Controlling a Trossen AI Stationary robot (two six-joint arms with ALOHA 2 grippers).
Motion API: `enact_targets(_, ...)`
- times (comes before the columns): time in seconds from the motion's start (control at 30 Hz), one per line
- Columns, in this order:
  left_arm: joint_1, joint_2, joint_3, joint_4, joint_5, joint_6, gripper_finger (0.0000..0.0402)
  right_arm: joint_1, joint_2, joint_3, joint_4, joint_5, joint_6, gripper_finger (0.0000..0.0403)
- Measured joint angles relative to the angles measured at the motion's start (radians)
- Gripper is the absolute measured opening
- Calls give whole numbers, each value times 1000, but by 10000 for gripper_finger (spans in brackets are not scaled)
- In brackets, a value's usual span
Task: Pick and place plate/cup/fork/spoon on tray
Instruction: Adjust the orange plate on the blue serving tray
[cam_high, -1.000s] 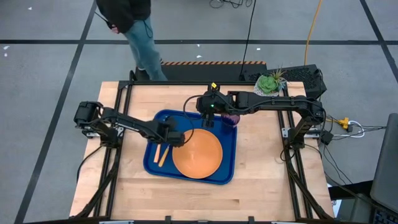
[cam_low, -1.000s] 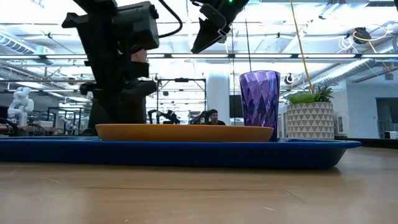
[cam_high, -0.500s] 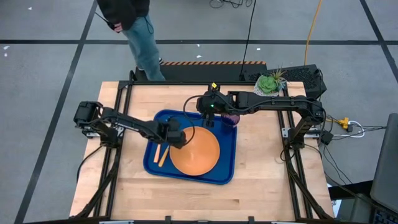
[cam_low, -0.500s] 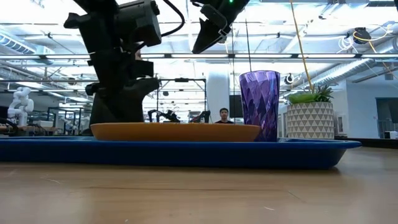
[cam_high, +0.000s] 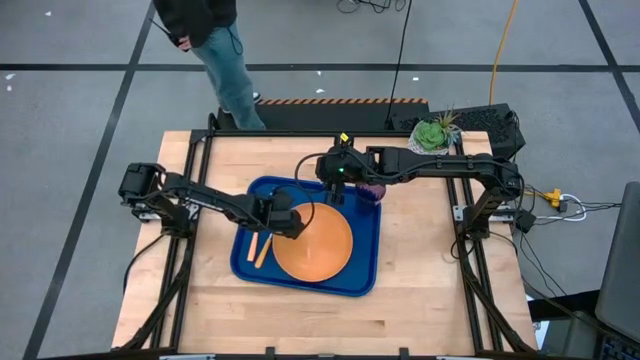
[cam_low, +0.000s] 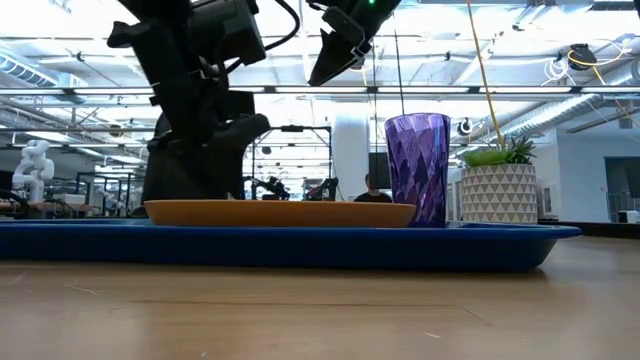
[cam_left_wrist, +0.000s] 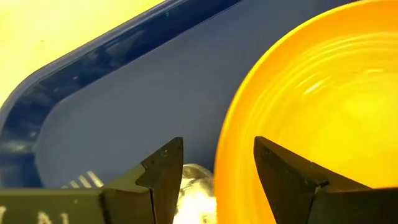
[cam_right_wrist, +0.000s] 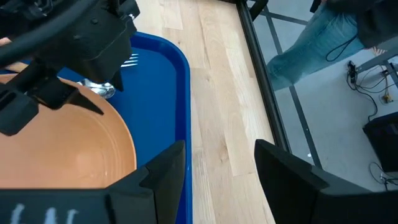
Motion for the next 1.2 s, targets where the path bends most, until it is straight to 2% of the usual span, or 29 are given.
enact_targets(0.3, -20, 0, 0, 38, 47, 12, 200, 0, 0, 0, -1, 0, -2, 185)
enact_targets(0.53, -34, 0, 0, -89, 52, -60, 200, 0, 0, 0, 0, 0, -3, 185)
enact_targets(0.77, -34, 1, 0, -95, 144, -130, 200, 0, 0, 0, 0, 0, -3, 185)
enact_targets(0.97, -45, 1, 0, -93, 159, -155, 200, 0, 0, 0, 0, 0, -3, 185)
enact_targets(1.2, -47, 1, 0, -83, 227, -193, 200, 0, 0, 0, 0, 0, -3, 185)
